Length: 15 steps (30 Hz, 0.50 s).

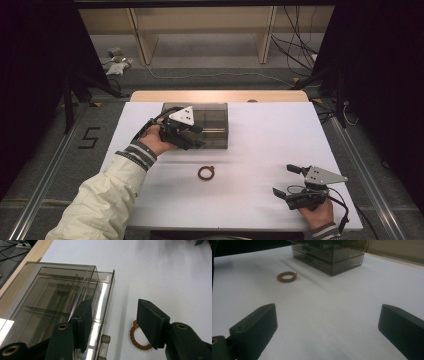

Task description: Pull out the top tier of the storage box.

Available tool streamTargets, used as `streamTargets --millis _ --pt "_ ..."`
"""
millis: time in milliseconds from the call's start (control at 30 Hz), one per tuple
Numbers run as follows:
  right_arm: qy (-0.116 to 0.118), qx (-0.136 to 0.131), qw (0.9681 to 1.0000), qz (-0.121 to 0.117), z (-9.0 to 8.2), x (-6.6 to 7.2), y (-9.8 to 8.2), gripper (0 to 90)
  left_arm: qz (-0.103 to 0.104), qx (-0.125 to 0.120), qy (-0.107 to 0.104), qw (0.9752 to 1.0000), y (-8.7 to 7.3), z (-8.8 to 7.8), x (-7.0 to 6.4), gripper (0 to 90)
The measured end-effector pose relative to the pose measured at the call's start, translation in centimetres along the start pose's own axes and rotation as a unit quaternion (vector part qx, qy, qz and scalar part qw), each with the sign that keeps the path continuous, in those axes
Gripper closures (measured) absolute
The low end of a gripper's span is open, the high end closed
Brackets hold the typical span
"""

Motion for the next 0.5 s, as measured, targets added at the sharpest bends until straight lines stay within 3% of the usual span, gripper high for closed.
streamTargets --millis 500 --pt "-0.001 0.000 1.0000 -0.001 -0.02 0.02 0.00 3.4 0.010 0.033 -0.003 0.9994 -0.14 0.28 0.14 48.5"
Point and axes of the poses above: each handheld gripper's, and its own axes: z roughly forward along the jaws, y roughly out of its top, x roughly to its left, the point moved 2 cm from there along z, roughly forward along the jaws, and after that the axes turned 13 degrees about -y, right-handed, at the moved point
